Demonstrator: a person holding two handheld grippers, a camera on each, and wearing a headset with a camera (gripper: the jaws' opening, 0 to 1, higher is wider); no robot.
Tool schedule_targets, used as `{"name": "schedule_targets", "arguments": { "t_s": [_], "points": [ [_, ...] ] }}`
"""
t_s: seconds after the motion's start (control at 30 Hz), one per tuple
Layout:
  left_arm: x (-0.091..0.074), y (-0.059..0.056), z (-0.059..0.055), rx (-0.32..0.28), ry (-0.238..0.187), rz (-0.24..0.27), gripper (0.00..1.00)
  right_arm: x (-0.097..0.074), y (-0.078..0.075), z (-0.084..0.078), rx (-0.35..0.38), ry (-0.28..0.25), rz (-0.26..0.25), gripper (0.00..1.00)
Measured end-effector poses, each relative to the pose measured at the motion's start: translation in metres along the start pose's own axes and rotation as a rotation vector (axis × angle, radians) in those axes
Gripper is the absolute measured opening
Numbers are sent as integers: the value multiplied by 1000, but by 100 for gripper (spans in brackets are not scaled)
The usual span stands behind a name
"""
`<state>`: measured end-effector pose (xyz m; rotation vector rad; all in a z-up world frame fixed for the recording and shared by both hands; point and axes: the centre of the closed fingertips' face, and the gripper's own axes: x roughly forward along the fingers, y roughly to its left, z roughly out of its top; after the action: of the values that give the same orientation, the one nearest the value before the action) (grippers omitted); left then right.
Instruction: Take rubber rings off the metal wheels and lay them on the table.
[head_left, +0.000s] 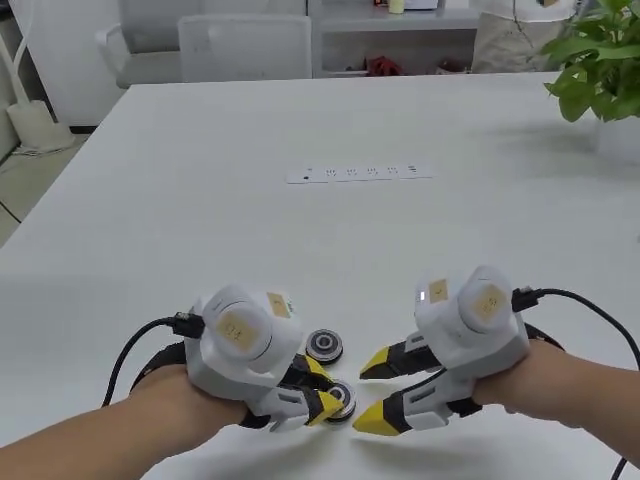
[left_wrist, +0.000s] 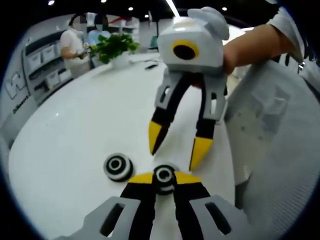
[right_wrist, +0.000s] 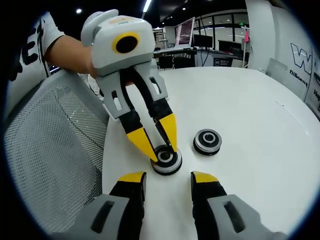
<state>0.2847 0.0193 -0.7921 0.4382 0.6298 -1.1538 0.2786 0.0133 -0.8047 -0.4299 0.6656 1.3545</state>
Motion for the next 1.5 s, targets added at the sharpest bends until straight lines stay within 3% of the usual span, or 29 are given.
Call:
{"name": "schedule_targets", "arguments": {
  "t_s": [0.37,0.63,1.13,1.5],
  "points": [
    [0,-3,0,0,-11,7,14,4,2,1,4,-14,-2,32],
    [0,-2,-1,2,-20,15,14,6,1,7,27,-52,-11,30],
    [0,-1,-2,3,-25,23,14,13,2,4,69,-65,-15,28],
    [0,-1,-2,10,-25,27,13,16,4,8,41,-76,-17,26]
  ]
}}
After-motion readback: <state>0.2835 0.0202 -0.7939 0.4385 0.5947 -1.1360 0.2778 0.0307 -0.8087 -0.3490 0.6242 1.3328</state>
